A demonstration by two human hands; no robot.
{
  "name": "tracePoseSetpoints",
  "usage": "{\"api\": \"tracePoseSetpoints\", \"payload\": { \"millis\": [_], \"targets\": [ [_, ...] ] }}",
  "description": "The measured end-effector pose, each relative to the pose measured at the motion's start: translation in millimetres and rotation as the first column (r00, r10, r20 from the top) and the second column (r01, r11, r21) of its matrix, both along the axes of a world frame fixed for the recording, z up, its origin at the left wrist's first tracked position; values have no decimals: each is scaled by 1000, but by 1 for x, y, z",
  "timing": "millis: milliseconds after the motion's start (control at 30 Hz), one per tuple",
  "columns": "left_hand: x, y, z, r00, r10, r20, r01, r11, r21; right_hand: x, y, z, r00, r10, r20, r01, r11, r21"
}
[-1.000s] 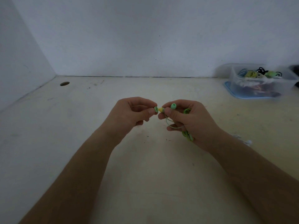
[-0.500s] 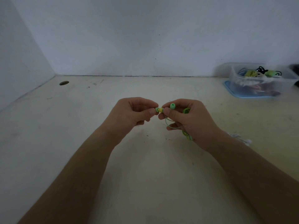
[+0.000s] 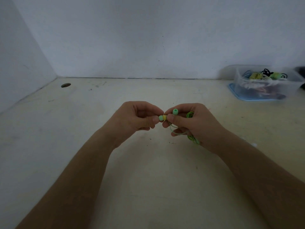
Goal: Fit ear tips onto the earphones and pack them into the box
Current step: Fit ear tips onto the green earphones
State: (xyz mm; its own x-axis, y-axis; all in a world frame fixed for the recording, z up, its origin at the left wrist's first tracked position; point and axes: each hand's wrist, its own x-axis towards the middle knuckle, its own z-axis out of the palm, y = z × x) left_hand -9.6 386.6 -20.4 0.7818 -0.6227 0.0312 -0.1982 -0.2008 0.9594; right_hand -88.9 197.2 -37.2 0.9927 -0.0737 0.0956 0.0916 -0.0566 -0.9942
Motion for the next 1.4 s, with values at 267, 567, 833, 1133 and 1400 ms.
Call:
{"api": "tracePoseSetpoints", "payload": {
  "millis": [267,567,833,1133,1400],
  "targets": [
    [-1,-2,-3,1000,5,-12,-5,1000,8,0,-5,-1,999,44,-4,-44,997,-55],
    [-1,-3,-5,999,16,-32,-16,1000,-12,2,-4,-2,999,20,39,-13,985,-171],
    [0,-3,-6,997,-2,-79,-2,999,-44,0,-4,0,999,43,-25,-43,999,-16],
    [2,-4,-9,999,-11,-48,9,999,-37,1,-6,-2,999,39,-1,-39,993,-112],
    [1,-6,-9,998,-6,-68,0,995,-99,1,-3,3,998,-4,-63,9,997,79]
  ]
}}
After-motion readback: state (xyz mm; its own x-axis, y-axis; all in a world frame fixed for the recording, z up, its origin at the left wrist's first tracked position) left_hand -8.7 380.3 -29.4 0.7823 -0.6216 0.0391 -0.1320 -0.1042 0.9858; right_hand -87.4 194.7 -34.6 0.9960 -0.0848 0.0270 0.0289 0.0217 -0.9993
